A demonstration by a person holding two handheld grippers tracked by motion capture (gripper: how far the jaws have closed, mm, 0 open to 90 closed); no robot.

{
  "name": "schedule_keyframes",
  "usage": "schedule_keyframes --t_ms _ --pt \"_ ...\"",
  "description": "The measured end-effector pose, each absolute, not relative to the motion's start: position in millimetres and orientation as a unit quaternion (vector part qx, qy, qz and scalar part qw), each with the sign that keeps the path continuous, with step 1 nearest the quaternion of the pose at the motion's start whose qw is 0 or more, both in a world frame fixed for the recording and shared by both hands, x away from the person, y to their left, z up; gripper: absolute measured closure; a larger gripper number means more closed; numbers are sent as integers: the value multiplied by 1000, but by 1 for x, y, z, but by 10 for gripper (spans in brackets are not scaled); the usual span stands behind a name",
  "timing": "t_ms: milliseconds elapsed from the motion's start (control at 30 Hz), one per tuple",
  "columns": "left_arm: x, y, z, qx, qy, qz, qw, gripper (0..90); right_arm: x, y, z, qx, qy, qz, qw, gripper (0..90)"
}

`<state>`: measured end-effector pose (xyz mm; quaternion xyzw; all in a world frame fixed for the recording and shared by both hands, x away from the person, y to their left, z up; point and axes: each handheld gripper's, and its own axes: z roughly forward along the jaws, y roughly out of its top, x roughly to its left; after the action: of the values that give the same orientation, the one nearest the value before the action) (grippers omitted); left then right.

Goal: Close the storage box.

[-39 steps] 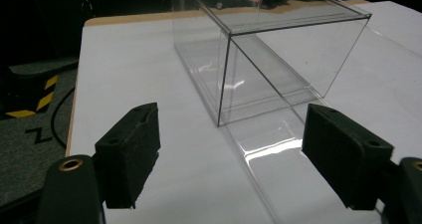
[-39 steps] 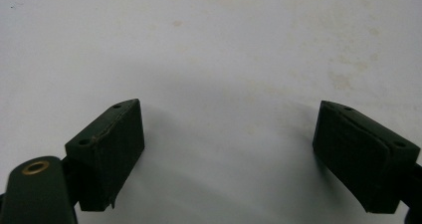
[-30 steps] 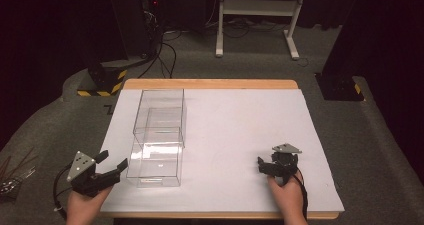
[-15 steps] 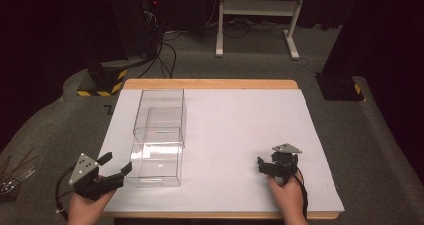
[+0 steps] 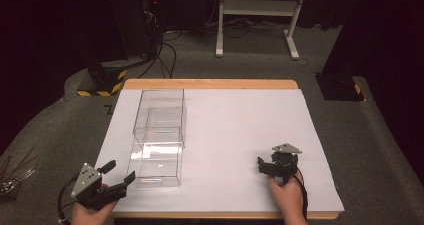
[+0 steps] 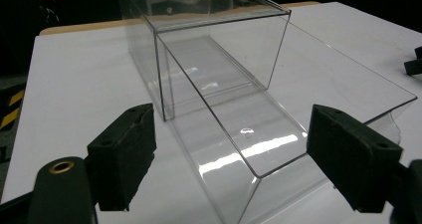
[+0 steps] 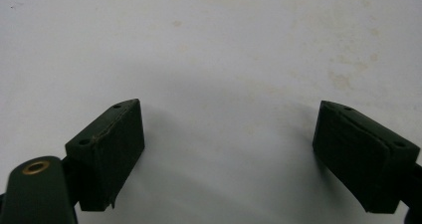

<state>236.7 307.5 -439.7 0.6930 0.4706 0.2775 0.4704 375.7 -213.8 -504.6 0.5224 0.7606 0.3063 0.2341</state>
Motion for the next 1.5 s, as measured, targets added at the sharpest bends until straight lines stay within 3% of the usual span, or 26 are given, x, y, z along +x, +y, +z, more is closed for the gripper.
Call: schedule_keyframes --t_ms 500,1133,1500 --pt "237 305 -453 714 454 269 461 222 375 -214 -505 522 760 307 234 130" --pt "243 305 -460 690 474 281 470 215 375 -213 -505 522 760 308 234 135" --pt "244 308 -466 705 473 289 442 144 375 -213 -505 522 760 308 234 135"
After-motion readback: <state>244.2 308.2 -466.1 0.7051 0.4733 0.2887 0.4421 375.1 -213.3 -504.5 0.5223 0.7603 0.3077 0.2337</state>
